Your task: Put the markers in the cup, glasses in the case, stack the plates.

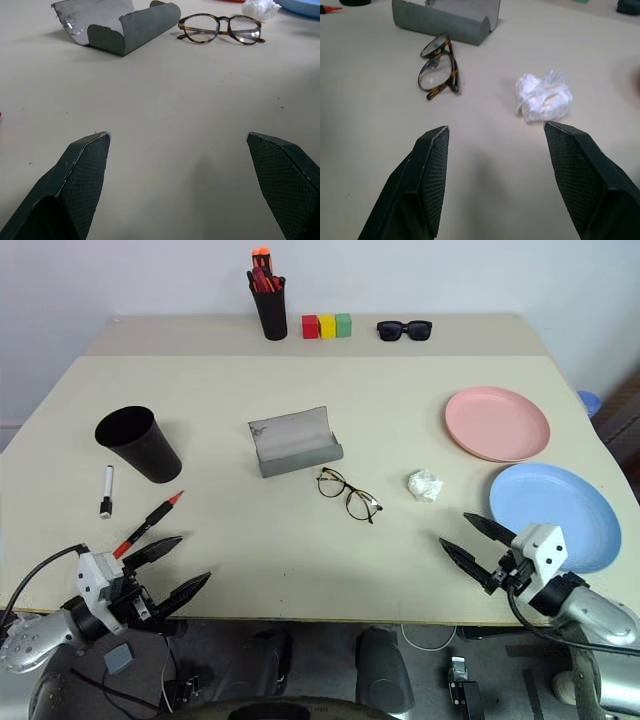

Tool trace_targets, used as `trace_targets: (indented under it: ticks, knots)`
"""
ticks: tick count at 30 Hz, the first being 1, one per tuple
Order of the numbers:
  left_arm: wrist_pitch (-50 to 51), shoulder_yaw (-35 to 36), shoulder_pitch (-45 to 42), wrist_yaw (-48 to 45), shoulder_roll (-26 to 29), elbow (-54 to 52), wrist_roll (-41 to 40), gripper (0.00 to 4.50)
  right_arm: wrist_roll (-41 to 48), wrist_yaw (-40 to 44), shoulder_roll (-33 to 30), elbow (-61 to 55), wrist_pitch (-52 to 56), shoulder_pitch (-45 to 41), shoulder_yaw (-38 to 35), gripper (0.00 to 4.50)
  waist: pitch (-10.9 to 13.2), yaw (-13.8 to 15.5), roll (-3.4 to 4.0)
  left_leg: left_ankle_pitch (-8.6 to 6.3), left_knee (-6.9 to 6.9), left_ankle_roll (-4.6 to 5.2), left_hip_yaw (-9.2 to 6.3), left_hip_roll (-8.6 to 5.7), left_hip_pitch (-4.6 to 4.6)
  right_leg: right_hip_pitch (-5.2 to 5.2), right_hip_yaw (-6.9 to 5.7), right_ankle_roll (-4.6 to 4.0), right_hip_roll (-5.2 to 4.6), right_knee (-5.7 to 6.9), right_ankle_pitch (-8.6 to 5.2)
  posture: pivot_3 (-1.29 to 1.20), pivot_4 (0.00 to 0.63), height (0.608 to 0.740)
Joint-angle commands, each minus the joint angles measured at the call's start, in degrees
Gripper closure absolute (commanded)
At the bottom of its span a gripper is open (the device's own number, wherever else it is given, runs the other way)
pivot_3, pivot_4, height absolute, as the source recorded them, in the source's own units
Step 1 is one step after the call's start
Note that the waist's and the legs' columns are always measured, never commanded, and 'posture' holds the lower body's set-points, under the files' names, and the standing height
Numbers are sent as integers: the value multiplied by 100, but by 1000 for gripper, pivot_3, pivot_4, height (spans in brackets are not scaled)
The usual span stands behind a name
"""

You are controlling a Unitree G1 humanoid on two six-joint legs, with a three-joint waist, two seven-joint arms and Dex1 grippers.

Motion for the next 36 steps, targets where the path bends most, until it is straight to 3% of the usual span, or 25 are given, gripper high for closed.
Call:
trace_targets:
  ticks: [1,4,7,12,19,25,36]
  knots:
    - [-94,108,-37,72,-24,-127,-60,0,-8,35,-70,-14,-121,-89,-35,1443,0,11,0,0,-1,0,0,0,0,0,0,0,0,0,0,0,150,740]
    - [164,165,-58,321,-46,-387,-188,0,-52,41,-94,-69,-78,-208,50,1443,0,4,0,0,-1,0,0,0,0,1,0,0,0,0,0,0,150,740]
    - [1375,403,-298,1453,-59,-1179,-778,0,47,71,-206,-230,124,-681,264,1443,3,-4,-1,0,2,0,-2,0,0,2,0,1,0,4,1,0,150,740]
    - [2806,593,-590,2575,460,-1997,-523,0,254,475,-478,-399,590,-1543,833,1443,3,-25,-1,1,2,1,-6,1,9,4,0,4,3,15,2,0,150,740]
    - [4056,815,-854,2460,1538,-2091,-634,0,416,1220,-853,-459,1353,-2401,1659,1443,14,-9,-16,0,-8,2,-6,-1,1,-5,-1,8,5,11,0,0,150,740]
    - [4811,542,-1037,2314,2467,-2070,-223,0,498,1826,-689,-83,1186,-2766,1867,1443,26,-14,-32,0,0,2,-5,-2,1,-4,-1,6,5,11,1,0,150,740]
    - [5328,367,-1279,2193,2723,-1810,263,0,1012,2515,-134,521,1000,-3092,1743,1443,41,-32,-42,0,-14,2,-4,0,0,-13,-1,9,5,13,2,0,150,740]
